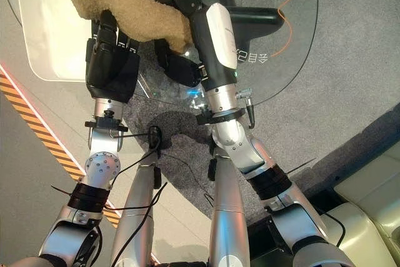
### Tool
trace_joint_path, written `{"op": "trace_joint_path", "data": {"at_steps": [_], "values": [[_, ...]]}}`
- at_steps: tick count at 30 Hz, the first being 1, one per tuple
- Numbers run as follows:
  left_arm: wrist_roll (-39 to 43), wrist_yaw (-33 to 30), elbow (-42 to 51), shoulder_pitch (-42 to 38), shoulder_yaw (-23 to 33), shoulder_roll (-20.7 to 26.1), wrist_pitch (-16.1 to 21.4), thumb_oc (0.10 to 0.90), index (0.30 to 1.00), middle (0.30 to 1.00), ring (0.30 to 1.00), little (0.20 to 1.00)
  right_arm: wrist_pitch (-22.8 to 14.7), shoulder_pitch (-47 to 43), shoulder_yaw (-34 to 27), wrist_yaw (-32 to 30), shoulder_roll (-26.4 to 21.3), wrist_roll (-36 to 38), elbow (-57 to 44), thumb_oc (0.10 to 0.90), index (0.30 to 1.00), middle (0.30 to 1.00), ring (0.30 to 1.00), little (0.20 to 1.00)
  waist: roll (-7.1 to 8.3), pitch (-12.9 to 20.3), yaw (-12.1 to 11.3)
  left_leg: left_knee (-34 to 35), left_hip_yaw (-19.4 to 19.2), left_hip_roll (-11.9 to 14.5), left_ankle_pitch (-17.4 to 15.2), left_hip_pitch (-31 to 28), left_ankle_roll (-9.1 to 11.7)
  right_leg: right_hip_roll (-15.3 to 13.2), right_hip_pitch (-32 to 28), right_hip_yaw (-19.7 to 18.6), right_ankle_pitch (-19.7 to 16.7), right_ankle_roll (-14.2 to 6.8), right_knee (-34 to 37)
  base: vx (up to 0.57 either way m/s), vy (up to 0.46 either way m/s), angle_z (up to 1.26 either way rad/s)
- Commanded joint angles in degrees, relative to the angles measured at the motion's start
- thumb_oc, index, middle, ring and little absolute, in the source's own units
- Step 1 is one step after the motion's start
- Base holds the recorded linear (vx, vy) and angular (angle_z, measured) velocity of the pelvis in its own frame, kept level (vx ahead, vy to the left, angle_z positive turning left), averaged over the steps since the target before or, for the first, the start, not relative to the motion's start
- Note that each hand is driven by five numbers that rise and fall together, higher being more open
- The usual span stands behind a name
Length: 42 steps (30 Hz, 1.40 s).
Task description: Wipe the table with a cloth and put it in the basket.
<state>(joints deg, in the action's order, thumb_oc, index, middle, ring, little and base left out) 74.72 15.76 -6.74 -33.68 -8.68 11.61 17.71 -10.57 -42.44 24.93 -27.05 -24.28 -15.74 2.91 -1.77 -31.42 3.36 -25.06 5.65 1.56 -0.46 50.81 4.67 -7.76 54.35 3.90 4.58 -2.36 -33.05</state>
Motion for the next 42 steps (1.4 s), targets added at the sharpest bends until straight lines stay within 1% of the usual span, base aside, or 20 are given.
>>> {"op": "trace_joint_path", "data": {"at_steps": [1,7,23,31,33,42], "values": [[-2.1,10.9,14.3,-7.7,-3.0,-1.2,3.0,0.1,0.3,0.3,0.3,0.2,1.0,-2.1,-3.5,-1.0,0.0,-0.9,-0.7,0.8,0.9,0.9,0.9,0.9,1.05,1.6,-1.8,-0.4,-5.7,-6.3,-2.8,-1.3,-6.8,7.4,-2.6,0.7,-0.6,2.1,4.1,0.0,0.0,0.0],[-1.9,10.6,14.7,-7.3,-2.8,-1.3,3.8,0.1,0.3,0.3,0.3,0.2,0.4,-1.9,-4.3,-1.5,0.1,-0.9,-1.6,0.8,0.9,0.9,0.9,0.9,1.07,1.6,-1.7,-0.6,-5.7,-6.4,-3.0,-1.3,-6.9,7.6,-2.6,0.6,-0.5,2.1,3.9,0.0,0.0,0.0],[-2.0,9.9,14.8,-7.6,-2.5,-1.4,4.2,0.1,0.3,0.3,0.3,0.2,-0.5,-1.7,-6.0,-3.0,0.1,-1.7,-3.5,0.8,0.9,0.9,0.9,0.9,1.25,1.6,-1.5,-0.6,-5.9,-6.2,-3.1,-1.4,-6.9,7.8,-2.6,0.4,-0.6,2.1,4.1,0.0,0.0,0.0],[-1.6,10.3,14.3,-7.5,-1.7,-1.5,4.6,0.1,0.3,0.3,0.3,0.2,0.0,-1.6,-6.6,-4.2,-0.1,-2.1,-3.0,0.8,0.9,0.9,0.9,0.9,1.33,1.6,-1.4,-0.6,-6.0,-6.1,-3.2,-1.4,-6.9,7.8,-2.7,0.3,-0.6,2.1,4.0,0.0,0.0,0.0],[-1.5,10.4,14.5,-7.2,-1.6,-1.4,4.7,0.1,0.3,0.3,0.3,0.2,-0.3,-0.7,-7.2,-5.1,-0.2,-2.3,-3.3,0.8,0.9,0.9,0.9,0.9,1.36,1.6,-1.3,-0.4,-6.0,-6.0,-3.2,-1.5,-6.9,7.8,-2.7,0.3,-0.6,2.0,4.0,0.0,0.0,0.0],[-1.2,10.8,14.2,-6.9,-0.8,-0.8,5.2,0.1,0.3,0.3,0.3,0.2,0.6,0.5,-9.8,-11.2,-0.8,-2.2,-2.4,0.8,0.9,0.9,0.9,0.9,1.75,1.6,-1.1,-0.3,-6.1,-5.9,-3.3,-2.0,-6.8,8.0,-3.2,0.1,-0.7,1.9,4.4,0.0,0.0,0.0]]}}
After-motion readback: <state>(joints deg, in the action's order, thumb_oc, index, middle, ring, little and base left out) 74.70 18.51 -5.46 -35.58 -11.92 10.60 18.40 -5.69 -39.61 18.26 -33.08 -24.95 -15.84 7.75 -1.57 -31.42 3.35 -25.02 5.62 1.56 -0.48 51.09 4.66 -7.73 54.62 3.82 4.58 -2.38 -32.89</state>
